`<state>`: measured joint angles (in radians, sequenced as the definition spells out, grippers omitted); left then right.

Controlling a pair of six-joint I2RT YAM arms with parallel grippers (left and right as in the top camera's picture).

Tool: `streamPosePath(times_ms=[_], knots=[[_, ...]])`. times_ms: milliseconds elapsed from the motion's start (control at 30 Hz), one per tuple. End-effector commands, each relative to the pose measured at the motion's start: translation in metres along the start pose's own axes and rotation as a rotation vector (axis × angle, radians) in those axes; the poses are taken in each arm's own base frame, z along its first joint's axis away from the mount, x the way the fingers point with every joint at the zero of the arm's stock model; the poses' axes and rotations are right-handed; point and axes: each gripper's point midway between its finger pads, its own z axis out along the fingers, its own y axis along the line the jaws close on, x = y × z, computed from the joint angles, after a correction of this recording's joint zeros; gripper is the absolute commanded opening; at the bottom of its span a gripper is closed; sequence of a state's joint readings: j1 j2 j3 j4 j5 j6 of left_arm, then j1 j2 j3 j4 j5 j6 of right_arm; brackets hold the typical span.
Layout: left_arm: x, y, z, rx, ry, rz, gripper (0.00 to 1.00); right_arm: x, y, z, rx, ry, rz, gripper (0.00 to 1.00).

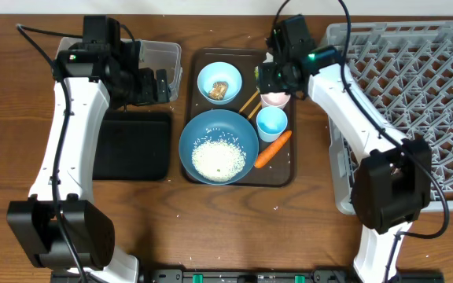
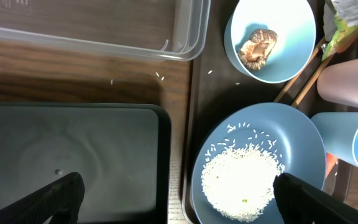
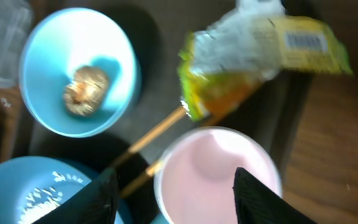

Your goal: Sort waste into correct bins and load items into the dishwasher rack

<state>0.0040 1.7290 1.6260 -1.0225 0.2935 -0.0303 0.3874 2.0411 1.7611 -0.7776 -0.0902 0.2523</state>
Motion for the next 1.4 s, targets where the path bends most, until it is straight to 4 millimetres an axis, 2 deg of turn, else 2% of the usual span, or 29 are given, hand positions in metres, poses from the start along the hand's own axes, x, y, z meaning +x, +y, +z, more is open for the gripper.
streamPosePath(times_ms=[0,167,300,433,500,700,900,1167,1367], knots=[[0.002,-0.002,0.001,0.013,0.005,-0.013,0.98,-0.015,0.032,-0.016,-0.048,-0.074,-0.067,0.52],[0.002,-0.002,0.001,0.013,0.006,-0.014,0.98,-0.028,0.058,-0.017,-0.042,-0.162,-0.092,0.52],[0.004,-0.002,0.001,0.012,0.013,-0.020,0.98,-0.028,0.076,-0.018,-0.060,-0.185,-0.118,0.52],[0.004,-0.002,0.001,0.012,0.013,-0.019,0.98,-0.008,0.090,-0.015,-0.071,-0.123,-0.146,0.52],[0.004,-0.002,0.001,0.012,0.013,-0.019,0.98,0.016,0.094,-0.014,-0.066,-0.037,-0.164,0.52],[0.004,-0.002,0.001,0.012,0.012,-0.019,0.98,0.074,0.088,-0.017,-0.007,0.181,-0.200,0.54],[0.004,-0.002,0.001,0.011,0.015,-0.020,0.98,0.116,0.085,-0.025,0.043,0.330,-0.224,0.54],[0.008,-0.002,0.000,0.010,0.031,-0.024,0.98,0.135,0.064,-0.033,0.160,0.405,-0.169,0.50],[0.008,-0.002,0.000,0.010,0.032,-0.024,0.98,0.155,0.052,-0.016,0.194,0.434,-0.141,0.49]])
